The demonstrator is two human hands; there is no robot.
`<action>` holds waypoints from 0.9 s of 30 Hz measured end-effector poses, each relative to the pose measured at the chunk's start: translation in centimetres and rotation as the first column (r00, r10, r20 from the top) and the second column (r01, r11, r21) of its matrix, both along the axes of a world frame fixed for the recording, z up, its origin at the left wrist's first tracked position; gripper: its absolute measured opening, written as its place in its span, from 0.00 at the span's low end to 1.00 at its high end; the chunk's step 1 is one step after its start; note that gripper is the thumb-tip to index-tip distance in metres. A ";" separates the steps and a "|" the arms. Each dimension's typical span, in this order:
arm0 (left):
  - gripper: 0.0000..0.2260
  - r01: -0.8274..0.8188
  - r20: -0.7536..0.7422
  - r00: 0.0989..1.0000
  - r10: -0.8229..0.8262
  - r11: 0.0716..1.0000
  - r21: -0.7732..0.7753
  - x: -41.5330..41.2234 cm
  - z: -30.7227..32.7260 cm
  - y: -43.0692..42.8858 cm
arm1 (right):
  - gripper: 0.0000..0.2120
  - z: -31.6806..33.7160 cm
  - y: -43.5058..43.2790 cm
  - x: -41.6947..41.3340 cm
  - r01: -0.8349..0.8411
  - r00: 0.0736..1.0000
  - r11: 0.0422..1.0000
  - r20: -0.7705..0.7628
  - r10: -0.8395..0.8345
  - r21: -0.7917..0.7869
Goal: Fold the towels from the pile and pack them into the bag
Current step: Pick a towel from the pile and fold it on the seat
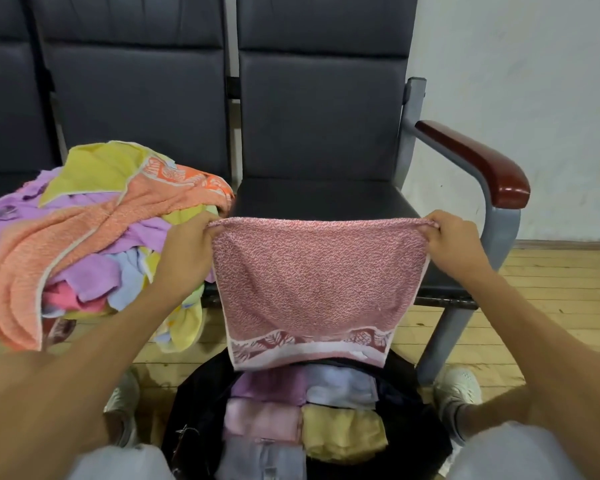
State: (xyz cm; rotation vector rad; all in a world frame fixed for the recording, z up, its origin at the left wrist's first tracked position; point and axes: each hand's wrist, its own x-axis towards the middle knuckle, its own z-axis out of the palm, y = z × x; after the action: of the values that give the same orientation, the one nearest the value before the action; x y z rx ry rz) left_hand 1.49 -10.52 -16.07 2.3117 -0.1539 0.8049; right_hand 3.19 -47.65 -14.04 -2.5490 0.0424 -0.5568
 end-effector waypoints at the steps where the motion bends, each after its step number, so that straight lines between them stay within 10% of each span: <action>1: 0.07 -0.021 0.005 1.000 0.021 1.000 0.022 0.1 -0.2 0.2 | 0.11 -0.1 0.0 -0.1 0.004 1.000 1.000 0.001 -0.004 -0.012; 17: 0.12 -0.051 -0.238 0.970 0.042 0.998 -0.034 0.3 0.2 1.2 | 0.09 -0.6 0.5 -0.2 0.034 0.995 0.994 -0.091 -0.025 0.101; 27: 0.12 -0.028 -0.370 0.916 -0.157 0.894 -0.448 0.1 0.4 0.3 | 0.17 -0.7 0.8 0.3 0.119 0.976 0.942 -0.211 -0.053 0.313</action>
State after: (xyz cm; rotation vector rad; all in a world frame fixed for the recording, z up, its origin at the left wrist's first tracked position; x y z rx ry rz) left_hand 1.57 -10.21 -15.69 1.9628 0.1245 0.2754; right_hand 3.49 -46.88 -14.75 -2.2765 0.2954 -0.2936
